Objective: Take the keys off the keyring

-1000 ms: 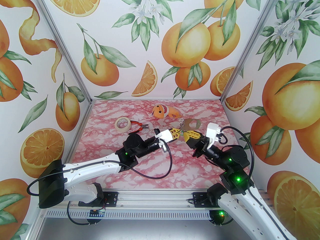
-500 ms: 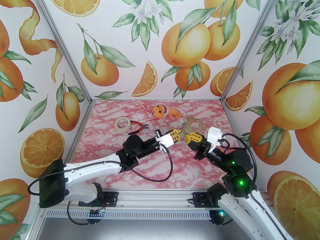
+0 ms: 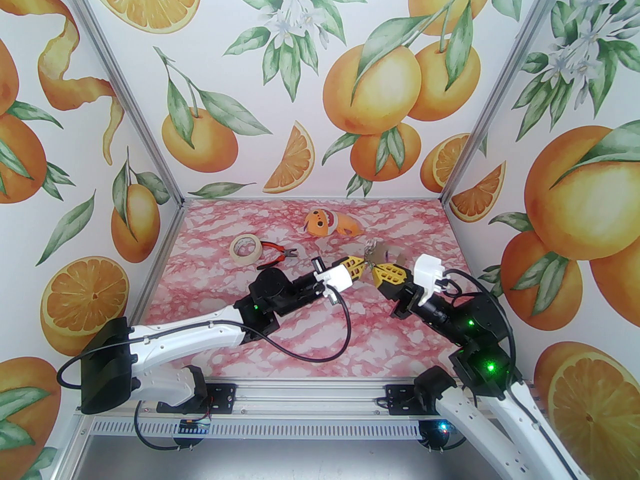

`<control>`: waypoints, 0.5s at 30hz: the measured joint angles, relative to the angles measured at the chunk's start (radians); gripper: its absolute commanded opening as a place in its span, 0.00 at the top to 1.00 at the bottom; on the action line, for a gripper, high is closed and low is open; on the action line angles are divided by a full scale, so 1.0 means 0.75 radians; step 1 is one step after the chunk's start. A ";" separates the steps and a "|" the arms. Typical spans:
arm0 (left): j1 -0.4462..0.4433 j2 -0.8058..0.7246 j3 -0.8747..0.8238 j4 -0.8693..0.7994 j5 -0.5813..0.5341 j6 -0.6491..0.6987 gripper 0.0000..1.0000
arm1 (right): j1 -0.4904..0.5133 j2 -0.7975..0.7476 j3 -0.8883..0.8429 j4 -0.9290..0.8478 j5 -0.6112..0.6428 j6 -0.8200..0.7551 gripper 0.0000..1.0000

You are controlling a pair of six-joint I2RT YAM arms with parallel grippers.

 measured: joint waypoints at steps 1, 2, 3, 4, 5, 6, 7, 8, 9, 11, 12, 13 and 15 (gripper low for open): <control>0.000 0.002 0.006 -0.015 -0.004 0.001 1.00 | 0.004 0.000 0.001 -0.008 0.004 -0.010 1.00; 0.000 0.003 0.013 -0.033 -0.011 0.001 1.00 | 0.006 0.000 0.001 -0.015 0.009 -0.022 1.00; 0.000 0.003 0.018 -0.048 -0.017 0.000 1.00 | 0.006 0.002 0.001 -0.023 0.011 -0.033 1.00; -0.001 0.003 0.020 -0.054 -0.023 0.000 1.00 | 0.008 0.003 0.002 -0.028 0.013 -0.039 1.00; -0.001 0.003 0.021 -0.062 -0.025 0.000 1.00 | 0.010 0.006 0.002 -0.032 0.013 -0.047 1.00; -0.001 0.003 0.022 -0.071 -0.030 -0.001 1.00 | 0.010 0.006 0.002 -0.037 0.014 -0.052 1.00; -0.001 0.003 0.023 -0.079 -0.031 -0.001 1.00 | 0.010 0.005 0.002 -0.043 0.017 -0.056 1.00; -0.001 0.003 0.025 -0.085 -0.034 -0.004 1.00 | 0.010 0.005 0.002 -0.047 0.020 -0.058 1.00; -0.002 0.003 0.026 -0.091 -0.038 -0.008 1.00 | 0.010 0.002 0.002 -0.050 0.024 -0.063 1.00; -0.003 0.003 0.033 -0.106 -0.039 -0.021 1.00 | 0.010 -0.007 0.002 -0.055 0.034 -0.068 1.00; -0.004 0.003 0.037 -0.111 -0.040 -0.026 1.00 | 0.010 -0.011 0.002 -0.058 0.036 -0.072 1.00; -0.005 0.003 0.041 -0.116 -0.040 -0.031 1.00 | 0.010 -0.015 0.002 -0.060 0.039 -0.077 1.00; -0.007 0.003 0.049 -0.125 -0.039 -0.039 1.00 | 0.010 -0.021 0.002 -0.060 0.039 -0.089 1.00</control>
